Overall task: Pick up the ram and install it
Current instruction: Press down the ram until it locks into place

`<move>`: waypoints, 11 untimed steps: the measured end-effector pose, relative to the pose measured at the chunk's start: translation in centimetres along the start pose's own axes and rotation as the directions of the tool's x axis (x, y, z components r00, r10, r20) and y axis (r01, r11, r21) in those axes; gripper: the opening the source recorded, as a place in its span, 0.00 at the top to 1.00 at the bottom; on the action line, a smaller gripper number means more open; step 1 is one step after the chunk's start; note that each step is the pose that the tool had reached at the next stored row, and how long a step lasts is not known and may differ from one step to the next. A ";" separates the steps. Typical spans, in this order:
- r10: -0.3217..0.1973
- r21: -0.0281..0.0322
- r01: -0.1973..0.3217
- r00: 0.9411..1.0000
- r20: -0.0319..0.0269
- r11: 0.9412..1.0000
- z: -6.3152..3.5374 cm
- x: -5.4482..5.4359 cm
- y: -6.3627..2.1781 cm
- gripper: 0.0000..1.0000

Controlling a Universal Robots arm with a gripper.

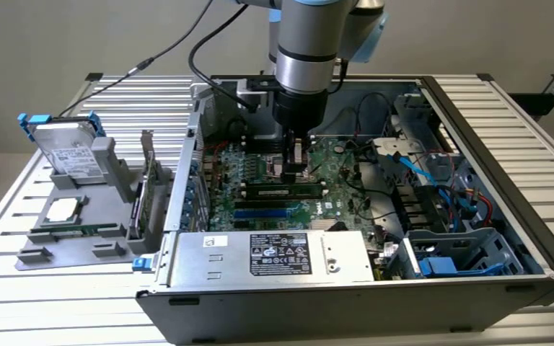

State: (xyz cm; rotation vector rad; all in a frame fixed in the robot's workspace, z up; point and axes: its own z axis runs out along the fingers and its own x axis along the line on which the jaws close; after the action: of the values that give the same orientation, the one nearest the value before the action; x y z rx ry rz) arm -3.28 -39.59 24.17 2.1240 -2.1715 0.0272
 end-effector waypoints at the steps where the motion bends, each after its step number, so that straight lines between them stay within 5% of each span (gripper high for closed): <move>1: 0.000 0.000 0.000 1.000 0.000 1.000 0.00 0.0 0.00 0.90; 7: 0.000 0.000 0.000 1.000 0.000 1.000 -0.01 0.0 -0.12 0.90; 11: 0.000 0.000 0.000 1.000 0.000 1.000 -0.08 0.0 -1.25 0.90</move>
State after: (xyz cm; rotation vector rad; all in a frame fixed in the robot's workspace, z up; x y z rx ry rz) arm -2.03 -39.59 24.17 2.1238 -2.1713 0.0269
